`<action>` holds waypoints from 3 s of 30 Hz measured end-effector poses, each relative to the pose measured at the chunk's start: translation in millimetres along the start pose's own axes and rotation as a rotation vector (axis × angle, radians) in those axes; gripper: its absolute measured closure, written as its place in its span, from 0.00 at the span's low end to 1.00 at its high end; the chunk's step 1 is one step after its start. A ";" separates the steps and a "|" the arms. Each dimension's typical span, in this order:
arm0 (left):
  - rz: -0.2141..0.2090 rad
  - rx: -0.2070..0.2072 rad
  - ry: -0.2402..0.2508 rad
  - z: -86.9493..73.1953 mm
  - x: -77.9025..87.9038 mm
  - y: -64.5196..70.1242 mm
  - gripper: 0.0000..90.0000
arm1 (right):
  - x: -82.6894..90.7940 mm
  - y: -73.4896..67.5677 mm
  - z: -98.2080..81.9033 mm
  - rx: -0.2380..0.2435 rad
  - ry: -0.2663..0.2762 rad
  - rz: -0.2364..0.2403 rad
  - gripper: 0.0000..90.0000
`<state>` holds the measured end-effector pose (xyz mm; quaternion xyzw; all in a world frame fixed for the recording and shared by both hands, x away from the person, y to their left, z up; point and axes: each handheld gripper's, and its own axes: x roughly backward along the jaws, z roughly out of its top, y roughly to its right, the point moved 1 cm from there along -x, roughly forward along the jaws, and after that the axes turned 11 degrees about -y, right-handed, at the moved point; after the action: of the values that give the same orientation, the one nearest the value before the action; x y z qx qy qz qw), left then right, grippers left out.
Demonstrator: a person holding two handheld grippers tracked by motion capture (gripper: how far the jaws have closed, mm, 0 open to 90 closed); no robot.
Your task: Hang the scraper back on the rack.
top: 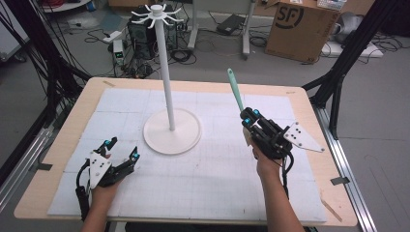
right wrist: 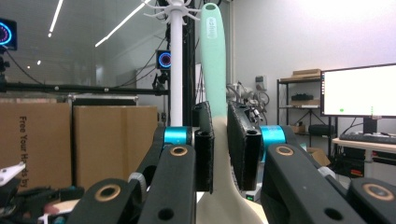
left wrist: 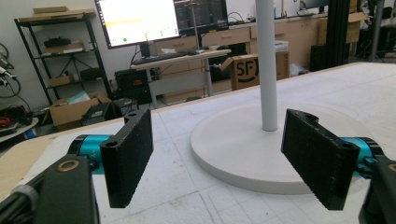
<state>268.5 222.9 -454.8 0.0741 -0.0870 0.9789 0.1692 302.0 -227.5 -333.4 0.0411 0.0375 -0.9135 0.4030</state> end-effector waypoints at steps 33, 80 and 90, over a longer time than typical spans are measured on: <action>-0.002 -0.001 0.000 0.0 0.0 0.0 0.29 | -66.6 4.3 35.3 -0.010 0.046 0.041 0.91; -0.005 -0.006 0.003 0.0 0.0 0.7 0.28 | -124.4 1.1 65.5 0.036 0.000 0.105 0.91; -0.003 -0.008 0.003 -0.1 0.1 0.8 0.28 | -128.8 1.6 67.8 0.026 -0.003 0.109 0.91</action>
<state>268.1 222.2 -454.9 0.0721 -0.0904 0.9784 0.1713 386.6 -141.1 -252.5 0.0470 0.0227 -0.8906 0.4519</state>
